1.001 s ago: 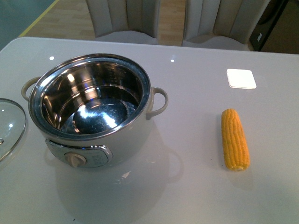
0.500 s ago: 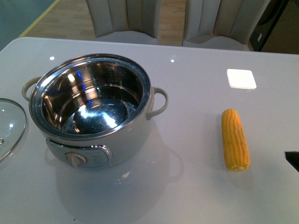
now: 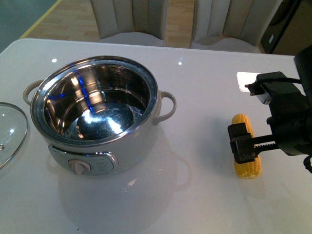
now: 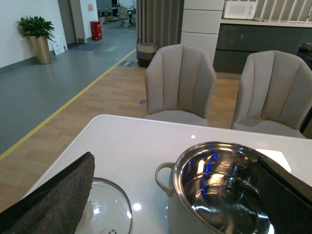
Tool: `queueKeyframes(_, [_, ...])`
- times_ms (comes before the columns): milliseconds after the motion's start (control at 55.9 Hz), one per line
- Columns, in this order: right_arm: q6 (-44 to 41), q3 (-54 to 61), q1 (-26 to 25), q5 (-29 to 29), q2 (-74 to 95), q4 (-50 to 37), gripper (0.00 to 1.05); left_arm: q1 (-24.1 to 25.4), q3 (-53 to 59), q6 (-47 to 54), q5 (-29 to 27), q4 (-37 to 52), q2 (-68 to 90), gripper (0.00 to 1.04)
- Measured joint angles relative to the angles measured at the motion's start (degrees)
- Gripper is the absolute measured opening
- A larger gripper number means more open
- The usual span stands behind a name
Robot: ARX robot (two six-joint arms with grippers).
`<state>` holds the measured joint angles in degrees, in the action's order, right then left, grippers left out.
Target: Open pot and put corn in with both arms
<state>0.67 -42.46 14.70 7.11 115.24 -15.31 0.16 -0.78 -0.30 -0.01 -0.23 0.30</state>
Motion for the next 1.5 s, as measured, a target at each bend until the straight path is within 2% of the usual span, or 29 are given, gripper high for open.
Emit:
queueKeyframes(375, [2.4,-6.7,-1.4,0.8,10.4,0.5,0.96,0.0,0.0,0.0,0.0,0.0,0.0,0.98])
queueKeyframes(483, [2.6,-7.4,-1.8,0.5,12.5,0.6,0.79,0.0,0.0,0.0,0.0,0.0,0.0,0.98])
queueKeyframes(518, [2.6,-7.5,-1.9,0.1,13.1,0.6,0.7,0.0,0.0,0.0,0.0,0.0,0.0,0.98])
queueKeyframes(661, [2.8,-7.3,-2.1,-0.9,13.4,0.5,0.5,0.0,0.0,0.0,0.0,0.0,0.0,0.98])
queueKeyframes(786, [2.9,-6.0,-2.7,-1.8,12.3,-0.1,0.37,0.0,0.0,0.0,0.0,0.0,0.0,0.98])
queueKeyframes(894, [2.9,-4.0,-3.7,-3.3,9.6,-0.2,0.31,0.0,0.0,0.0,0.0,0.0,0.0,0.98])
queueKeyframes(1198, [6.4,0.2,-8.1,-12.2,-9.1,4.2,0.23,0.0,0.0,0.0,0.0,0.0,0.0,0.98])
queueKeyframes(1501, [13.3,-3.0,-4.2,-18.3,-21.2,10.3,0.23,0.0,0.0,0.0,0.0,0.0,0.0,0.98])
